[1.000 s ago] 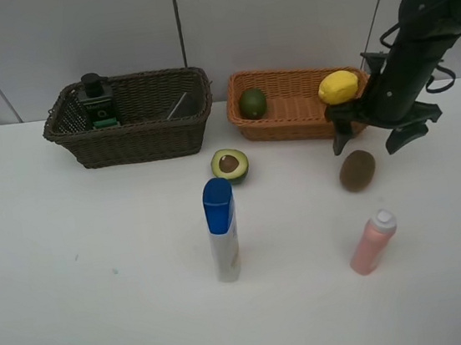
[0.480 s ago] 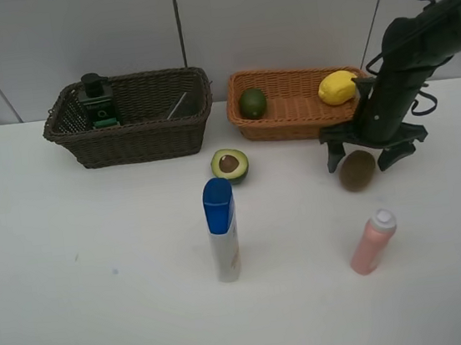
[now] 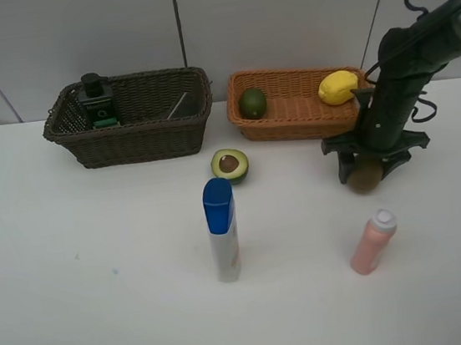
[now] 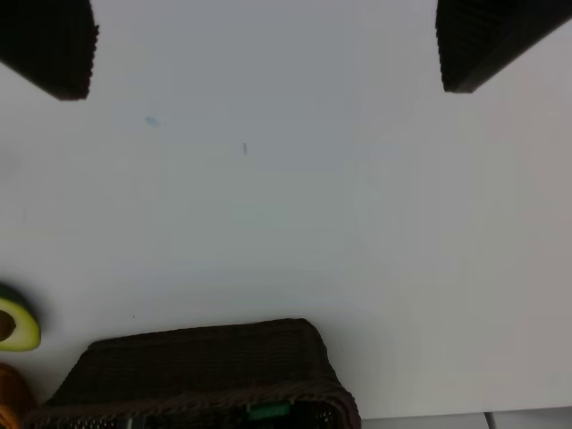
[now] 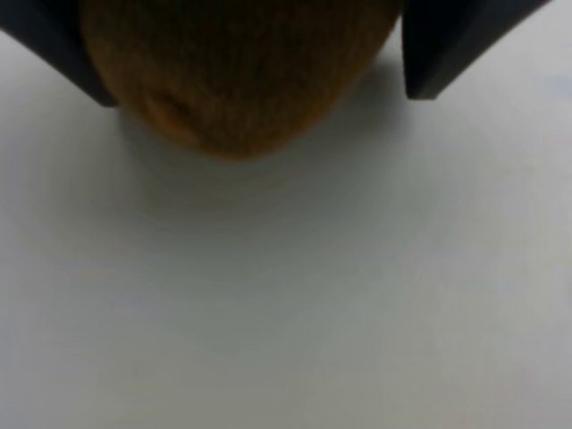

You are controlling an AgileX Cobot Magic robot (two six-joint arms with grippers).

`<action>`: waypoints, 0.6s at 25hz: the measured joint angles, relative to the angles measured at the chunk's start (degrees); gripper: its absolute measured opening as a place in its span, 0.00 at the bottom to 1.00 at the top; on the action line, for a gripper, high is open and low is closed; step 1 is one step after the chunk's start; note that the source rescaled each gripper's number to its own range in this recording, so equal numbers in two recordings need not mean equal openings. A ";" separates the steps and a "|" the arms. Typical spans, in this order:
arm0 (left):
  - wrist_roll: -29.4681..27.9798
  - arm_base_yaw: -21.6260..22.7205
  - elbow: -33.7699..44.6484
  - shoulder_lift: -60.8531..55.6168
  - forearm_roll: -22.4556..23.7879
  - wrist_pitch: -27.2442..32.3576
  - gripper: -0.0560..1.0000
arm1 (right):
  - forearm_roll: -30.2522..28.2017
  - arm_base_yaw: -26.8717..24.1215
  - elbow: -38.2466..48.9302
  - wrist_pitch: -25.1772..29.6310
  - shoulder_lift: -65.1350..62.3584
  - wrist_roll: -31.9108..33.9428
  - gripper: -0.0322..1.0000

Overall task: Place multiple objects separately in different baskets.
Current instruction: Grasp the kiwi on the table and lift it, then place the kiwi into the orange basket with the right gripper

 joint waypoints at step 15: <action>0.00 0.00 0.00 0.00 0.00 0.00 1.00 | -1.39 0.00 -9.79 -9.80 -9.16 0.00 0.60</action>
